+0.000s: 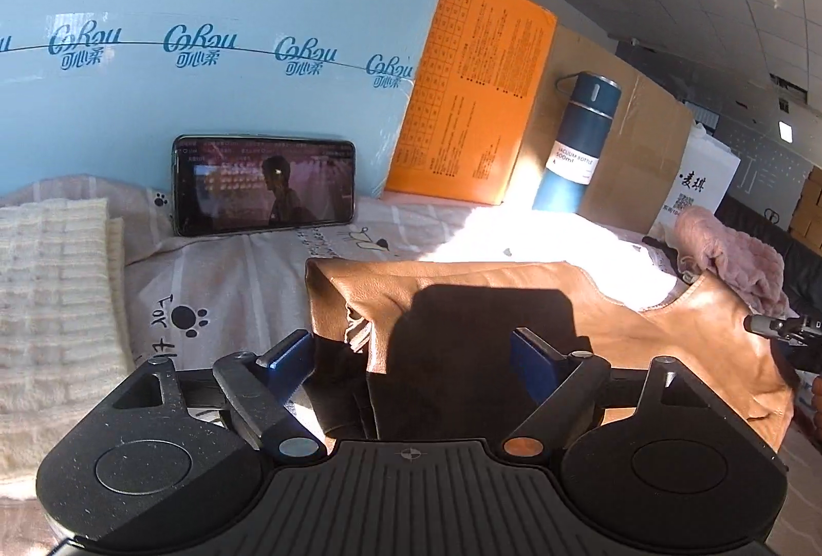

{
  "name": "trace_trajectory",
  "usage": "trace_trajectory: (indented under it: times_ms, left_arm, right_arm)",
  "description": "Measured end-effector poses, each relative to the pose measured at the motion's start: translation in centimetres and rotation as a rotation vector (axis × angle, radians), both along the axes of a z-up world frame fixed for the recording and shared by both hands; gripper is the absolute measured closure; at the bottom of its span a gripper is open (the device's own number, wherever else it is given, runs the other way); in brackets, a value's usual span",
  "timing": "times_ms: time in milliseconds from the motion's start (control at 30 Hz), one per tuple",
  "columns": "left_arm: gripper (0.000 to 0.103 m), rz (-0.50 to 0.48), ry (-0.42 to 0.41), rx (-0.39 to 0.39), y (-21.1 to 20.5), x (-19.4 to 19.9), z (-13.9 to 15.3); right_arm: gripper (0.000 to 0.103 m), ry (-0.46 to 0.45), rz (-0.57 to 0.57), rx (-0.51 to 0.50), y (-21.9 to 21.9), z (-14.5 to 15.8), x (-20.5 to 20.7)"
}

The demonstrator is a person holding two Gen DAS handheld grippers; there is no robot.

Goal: Fold clothes
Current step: 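Fold the held vest edge over with both grippers and release it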

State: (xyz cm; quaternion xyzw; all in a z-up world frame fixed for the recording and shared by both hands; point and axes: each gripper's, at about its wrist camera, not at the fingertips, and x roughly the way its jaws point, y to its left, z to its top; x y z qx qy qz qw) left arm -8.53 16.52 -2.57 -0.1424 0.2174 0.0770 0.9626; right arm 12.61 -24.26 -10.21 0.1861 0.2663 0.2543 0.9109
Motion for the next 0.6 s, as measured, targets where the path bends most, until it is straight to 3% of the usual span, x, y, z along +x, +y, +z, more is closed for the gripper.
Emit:
trace_trajectory:
  times_ms: [67,133,233,333,467,567,600]
  left_arm:
    - [0.03,0.014,-0.002,0.022,-0.2,0.0,0.0]
    - [0.084,0.025,-0.009,0.039,-0.4,0.0,0.1]
    - [0.093,0.029,-0.037,0.055,-0.5,0.0,0.4]
    - [0.095,0.019,-0.074,0.095,-1.0,0.5,0.9]
    - [0.094,0.045,-0.027,0.124,-1.3,1.7,0.5]
    - [0.082,0.088,-0.016,0.077,-0.8,1.1,0.6]
    - [0.071,0.102,-0.018,0.057,-0.7,0.8,0.7]
  right_arm:
    - [0.044,-0.001,0.003,0.001,0.0,0.0,0.0]
    - [0.044,0.002,0.004,0.001,0.0,-0.1,0.0]
    - [0.046,0.006,0.014,0.004,0.1,-0.1,0.1]
    - [0.052,0.006,0.012,0.009,0.0,-0.2,0.1]
    - [0.078,0.019,-0.002,0.023,-0.3,-0.4,0.3]
    - [0.084,0.038,-0.024,0.041,-0.7,-0.6,0.5]
    - [0.084,0.046,-0.029,0.038,-0.7,-0.7,0.6]
